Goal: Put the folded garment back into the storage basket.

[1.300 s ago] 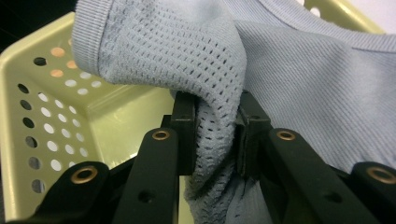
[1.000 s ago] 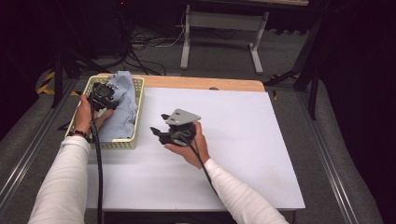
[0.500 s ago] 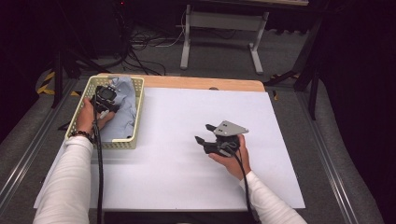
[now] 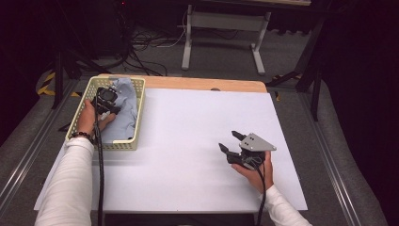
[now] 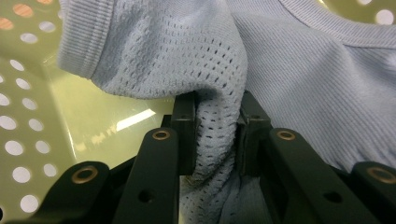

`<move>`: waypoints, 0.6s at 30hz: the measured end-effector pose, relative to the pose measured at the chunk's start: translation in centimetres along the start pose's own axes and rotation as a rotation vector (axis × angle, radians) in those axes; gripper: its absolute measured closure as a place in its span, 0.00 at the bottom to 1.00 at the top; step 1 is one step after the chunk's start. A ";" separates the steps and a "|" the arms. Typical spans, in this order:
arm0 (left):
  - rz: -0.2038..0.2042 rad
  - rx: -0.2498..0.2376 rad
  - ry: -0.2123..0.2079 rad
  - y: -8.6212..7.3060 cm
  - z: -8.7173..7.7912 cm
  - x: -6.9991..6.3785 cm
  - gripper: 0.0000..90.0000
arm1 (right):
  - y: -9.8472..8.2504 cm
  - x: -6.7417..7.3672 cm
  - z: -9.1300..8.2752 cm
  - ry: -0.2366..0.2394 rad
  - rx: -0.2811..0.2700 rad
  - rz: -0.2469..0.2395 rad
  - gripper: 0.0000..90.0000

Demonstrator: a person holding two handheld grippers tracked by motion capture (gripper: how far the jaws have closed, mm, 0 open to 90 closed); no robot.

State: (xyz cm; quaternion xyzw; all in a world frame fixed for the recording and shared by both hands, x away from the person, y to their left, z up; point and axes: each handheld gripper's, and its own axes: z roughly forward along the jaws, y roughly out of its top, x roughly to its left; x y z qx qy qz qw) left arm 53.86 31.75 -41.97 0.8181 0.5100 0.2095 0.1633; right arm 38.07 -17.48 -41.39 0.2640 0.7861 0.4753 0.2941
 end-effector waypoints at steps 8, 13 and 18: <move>-0.031 -0.025 0.023 0.0 -0.5 0.0 0.77 | -1.6 0.2 -1.7 -0.036 0.000 -0.016 0.34; -0.044 -0.053 0.050 0.1 -1.2 0.0 0.71 | -2.2 -0.4 -2.7 -0.069 0.000 0.009 0.33; -0.057 -0.116 0.080 0.3 -2.3 -0.1 0.70 | -2.6 -0.8 -3.0 -0.084 0.009 0.002 0.33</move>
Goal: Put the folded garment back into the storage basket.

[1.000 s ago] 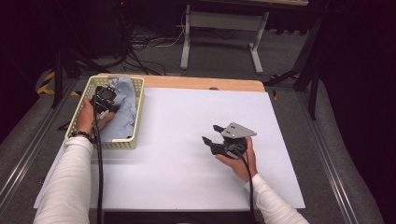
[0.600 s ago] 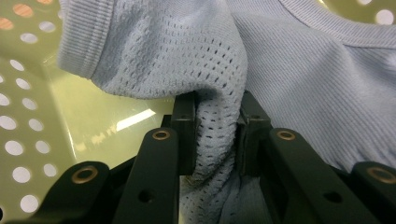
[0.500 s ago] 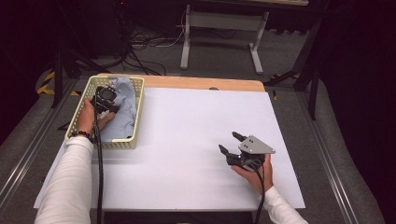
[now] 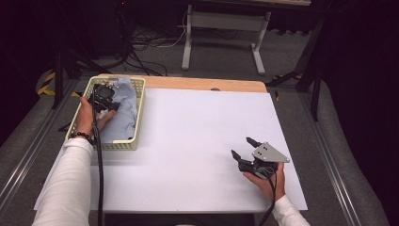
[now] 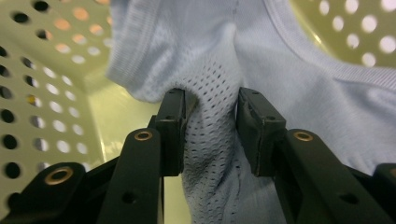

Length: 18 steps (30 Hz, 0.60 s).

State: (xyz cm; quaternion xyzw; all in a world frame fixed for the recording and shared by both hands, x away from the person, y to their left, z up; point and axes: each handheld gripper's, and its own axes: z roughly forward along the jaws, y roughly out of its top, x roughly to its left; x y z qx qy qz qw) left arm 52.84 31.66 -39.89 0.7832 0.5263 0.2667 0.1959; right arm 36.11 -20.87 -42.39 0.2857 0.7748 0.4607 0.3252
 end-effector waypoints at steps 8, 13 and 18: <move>-0.022 -0.139 0.007 0.7 -1.3 -0.1 0.80 | 0.0 0.3 0.4 0.019 0.005 -0.008 0.33; 0.024 -0.125 -0.047 1.2 -0.3 -1.0 0.94 | -0.2 0.7 1.0 0.044 0.030 -0.033 0.33; 0.043 -0.063 -0.069 1.5 1.1 -1.9 0.94 | -0.6 1.2 1.6 0.073 0.061 -0.059 0.33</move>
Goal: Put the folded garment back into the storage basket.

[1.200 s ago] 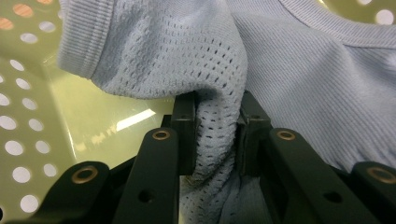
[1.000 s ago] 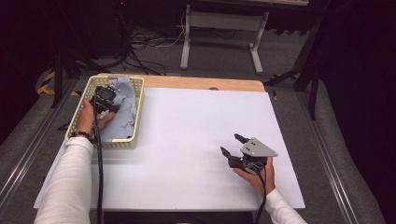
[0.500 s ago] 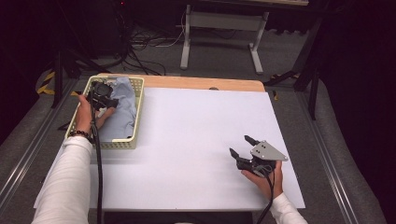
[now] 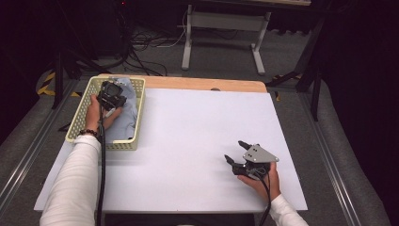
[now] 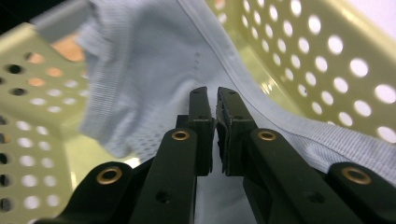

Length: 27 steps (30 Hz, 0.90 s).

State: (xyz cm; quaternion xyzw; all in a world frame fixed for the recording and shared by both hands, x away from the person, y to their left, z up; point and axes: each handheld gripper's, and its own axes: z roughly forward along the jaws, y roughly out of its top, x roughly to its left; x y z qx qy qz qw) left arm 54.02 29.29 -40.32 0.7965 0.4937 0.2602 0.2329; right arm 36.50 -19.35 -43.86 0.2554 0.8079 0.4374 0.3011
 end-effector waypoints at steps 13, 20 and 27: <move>-0.015 -0.060 0.032 0.4 -1.4 -0.2 0.90 | 0.0 0.3 0.0 0.014 -0.006 -0.009 0.33; -0.008 -0.118 0.030 1.0 -2.2 -1.0 0.88 | 0.0 0.3 0.1 0.018 -0.005 -0.007 0.33; 0.004 -0.168 0.029 1.6 -3.1 -2.2 0.80 | 0.0 0.3 0.1 0.018 -0.004 -0.005 0.33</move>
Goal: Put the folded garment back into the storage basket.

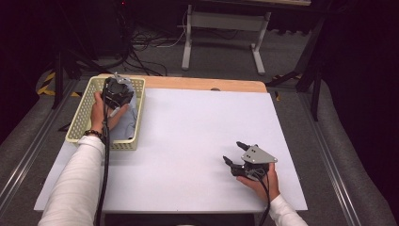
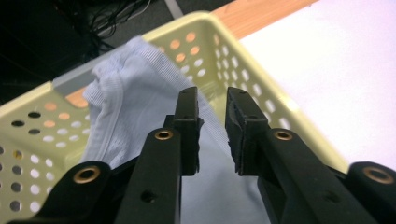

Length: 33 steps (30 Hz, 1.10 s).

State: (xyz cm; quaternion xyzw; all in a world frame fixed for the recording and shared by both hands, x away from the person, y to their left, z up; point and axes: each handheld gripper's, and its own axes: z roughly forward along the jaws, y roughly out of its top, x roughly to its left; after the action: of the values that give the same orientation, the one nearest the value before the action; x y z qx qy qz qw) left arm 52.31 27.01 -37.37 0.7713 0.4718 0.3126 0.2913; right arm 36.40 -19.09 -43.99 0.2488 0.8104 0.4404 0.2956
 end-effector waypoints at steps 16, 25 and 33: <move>0.045 -0.078 -0.012 1.4 -1.1 -3.1 0.63 | -0.1 -0.2 -0.1 0.005 -0.011 0.021 0.32; 0.050 -0.108 -0.019 1.4 -1.6 -4.3 0.51 | -0.1 -0.1 0.0 0.010 -0.013 0.025 0.32; 0.076 -0.131 -0.057 1.4 -2.2 -5.8 0.46 | -0.1 0.1 0.1 0.012 -0.012 0.017 0.32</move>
State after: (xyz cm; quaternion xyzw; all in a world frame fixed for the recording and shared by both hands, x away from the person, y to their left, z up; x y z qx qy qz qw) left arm 49.32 21.53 -36.09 0.7765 0.4120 0.3318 0.3423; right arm 36.38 -19.05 -44.10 0.2513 0.8073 0.4492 0.2887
